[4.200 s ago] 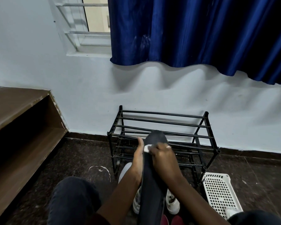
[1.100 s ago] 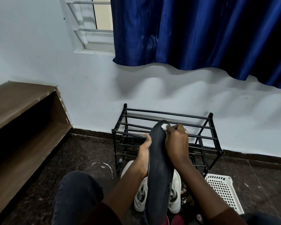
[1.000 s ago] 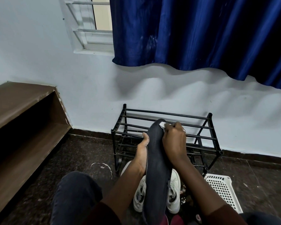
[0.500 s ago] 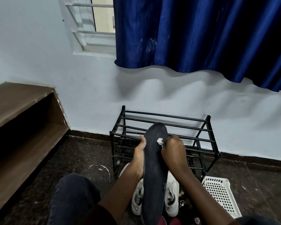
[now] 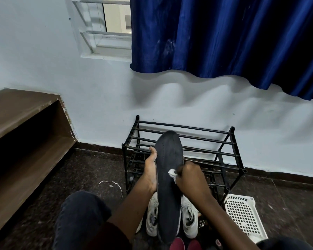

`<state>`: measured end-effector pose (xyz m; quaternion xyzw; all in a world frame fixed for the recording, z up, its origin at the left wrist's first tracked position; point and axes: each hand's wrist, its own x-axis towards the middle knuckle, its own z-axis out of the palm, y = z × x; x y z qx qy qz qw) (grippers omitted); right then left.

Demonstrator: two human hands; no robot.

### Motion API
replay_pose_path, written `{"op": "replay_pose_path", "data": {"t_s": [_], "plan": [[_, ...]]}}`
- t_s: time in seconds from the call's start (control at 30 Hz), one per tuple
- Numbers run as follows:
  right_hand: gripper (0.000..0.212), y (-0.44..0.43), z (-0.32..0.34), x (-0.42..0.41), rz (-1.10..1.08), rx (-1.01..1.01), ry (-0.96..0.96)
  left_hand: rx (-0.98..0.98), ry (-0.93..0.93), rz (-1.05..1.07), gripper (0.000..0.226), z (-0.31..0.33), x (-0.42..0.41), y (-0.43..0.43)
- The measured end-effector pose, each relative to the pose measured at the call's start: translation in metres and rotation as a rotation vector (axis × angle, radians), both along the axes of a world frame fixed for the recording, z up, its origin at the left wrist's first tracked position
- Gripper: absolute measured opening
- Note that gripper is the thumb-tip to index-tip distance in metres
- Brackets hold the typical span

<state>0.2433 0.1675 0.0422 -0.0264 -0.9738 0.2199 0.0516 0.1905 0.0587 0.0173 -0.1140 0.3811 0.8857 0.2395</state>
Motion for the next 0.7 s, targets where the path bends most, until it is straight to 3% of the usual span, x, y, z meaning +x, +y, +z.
{"op": "replay_pose_path", "data": {"t_s": [0.1, 0.27, 0.33, 0.43, 0.57, 0.7], "plan": [[0.018, 0.000, -0.001, 0.008, 0.071, -0.159, -0.077, -0.008, 0.015, 0.020, 0.071, -0.001, -0.002, -0.001], [0.010, 0.004, 0.003, -0.013, 0.053, -0.082, 0.184, 0.037, 0.042, -0.112, 0.076, 0.003, 0.000, 0.005], [0.012, 0.005, 0.006, -0.027, 0.015, -0.061, 0.287, 0.077, 0.097, -0.173, 0.062, 0.007, 0.005, 0.003], [0.018, 0.003, 0.011, -0.035, -0.004, -0.076, 0.303, 0.171, 0.202, -0.221, 0.061, 0.001, 0.007, -0.003], [0.019, -0.006, -0.002, -0.020, 0.085, -0.052, 0.285, 0.113, 0.224, -0.025, 0.041, 0.007, 0.007, 0.000], [0.015, -0.020, -0.024, 0.013, 0.253, -0.067, 0.329, 0.140, 0.099, 0.129, 0.062, -0.005, -0.004, 0.000]]}}
